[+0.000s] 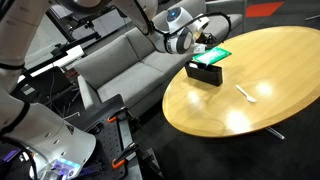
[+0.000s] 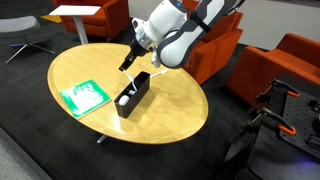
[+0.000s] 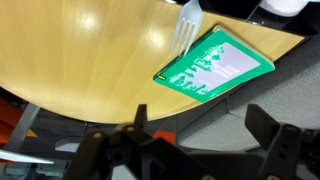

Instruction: Put the fork on the left inside the cutlery holder

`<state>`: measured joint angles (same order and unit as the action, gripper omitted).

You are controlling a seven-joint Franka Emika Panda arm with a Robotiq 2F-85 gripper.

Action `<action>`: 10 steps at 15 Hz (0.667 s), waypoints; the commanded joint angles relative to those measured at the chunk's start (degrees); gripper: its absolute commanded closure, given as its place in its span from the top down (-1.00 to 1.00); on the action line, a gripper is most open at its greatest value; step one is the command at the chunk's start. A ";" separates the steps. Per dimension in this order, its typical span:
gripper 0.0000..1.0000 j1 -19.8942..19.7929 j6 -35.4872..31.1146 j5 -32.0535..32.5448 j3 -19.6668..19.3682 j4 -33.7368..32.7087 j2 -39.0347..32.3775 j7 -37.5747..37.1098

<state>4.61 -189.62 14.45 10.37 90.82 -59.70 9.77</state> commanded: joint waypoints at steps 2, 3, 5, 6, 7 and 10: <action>1.00 -1.73 3.31 -0.11 0.40 8.94 10.61 -0.27; 1.00 -2.24 3.71 -0.12 0.74 10.36 12.35 -0.16; 1.00 -2.97 5.52 -0.48 1.09 13.76 16.51 -0.30; 1.00 -3.02 6.34 -0.79 0.90 15.49 18.62 -0.46; 1.00 -3.37 7.23 -0.93 1.10 17.08 20.58 -0.33; 1.00 -3.79 11.19 -1.58 1.13 20.98 25.92 0.06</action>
<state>1.89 -182.97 14.09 10.86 104.65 -41.58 9.70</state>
